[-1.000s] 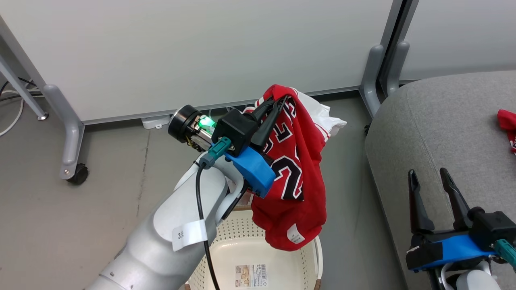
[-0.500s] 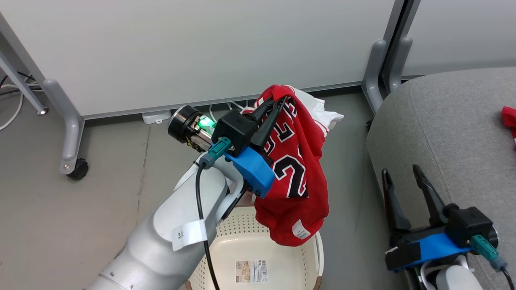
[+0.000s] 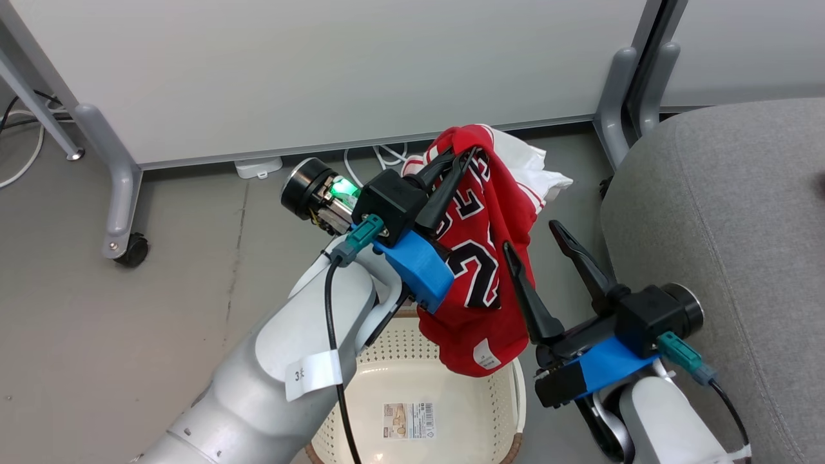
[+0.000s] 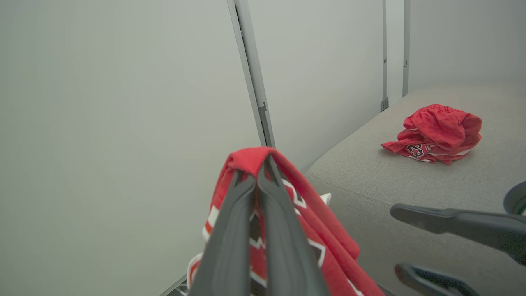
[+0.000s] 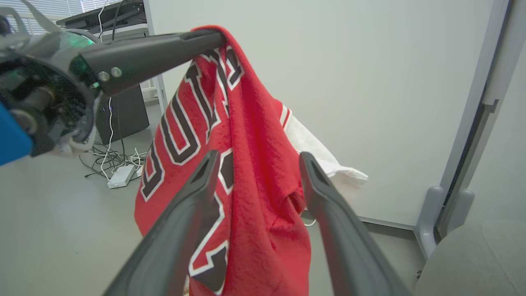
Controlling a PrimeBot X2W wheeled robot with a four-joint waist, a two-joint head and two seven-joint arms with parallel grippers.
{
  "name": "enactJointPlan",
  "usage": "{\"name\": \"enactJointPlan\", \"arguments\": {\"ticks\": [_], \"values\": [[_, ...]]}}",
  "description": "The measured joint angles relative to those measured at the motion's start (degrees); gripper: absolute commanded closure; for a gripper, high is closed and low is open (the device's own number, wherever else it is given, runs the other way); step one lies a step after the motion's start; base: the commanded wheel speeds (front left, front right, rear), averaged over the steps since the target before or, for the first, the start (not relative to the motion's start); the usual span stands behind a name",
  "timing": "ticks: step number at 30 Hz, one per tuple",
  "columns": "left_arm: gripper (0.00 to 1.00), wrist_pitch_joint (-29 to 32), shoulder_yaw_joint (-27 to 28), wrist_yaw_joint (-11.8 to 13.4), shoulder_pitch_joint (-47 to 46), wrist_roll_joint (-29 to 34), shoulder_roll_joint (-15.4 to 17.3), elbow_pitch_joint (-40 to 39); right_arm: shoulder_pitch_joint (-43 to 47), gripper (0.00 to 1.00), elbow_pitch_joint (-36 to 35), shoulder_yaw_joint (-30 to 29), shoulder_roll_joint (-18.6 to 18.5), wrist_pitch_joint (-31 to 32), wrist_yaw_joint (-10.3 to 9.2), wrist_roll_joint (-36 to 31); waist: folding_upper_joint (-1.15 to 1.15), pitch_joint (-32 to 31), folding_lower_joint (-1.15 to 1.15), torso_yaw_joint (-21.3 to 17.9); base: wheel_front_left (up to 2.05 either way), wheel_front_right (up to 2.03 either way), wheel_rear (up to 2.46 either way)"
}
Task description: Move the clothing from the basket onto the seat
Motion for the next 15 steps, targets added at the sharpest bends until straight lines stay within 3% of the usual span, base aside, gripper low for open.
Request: {"name": "enactJointPlan", "arguments": {"ticks": [15], "values": [[1.00,-0.01,-1.79,-0.22,-1.47,0.40,-0.54,-1.58,-11.35,0.00,10.38,4.86,-0.16,0.00,0.00,-0.57,0.00,2.82,0.00,2.68,0.00,0.00,0.00]]}}
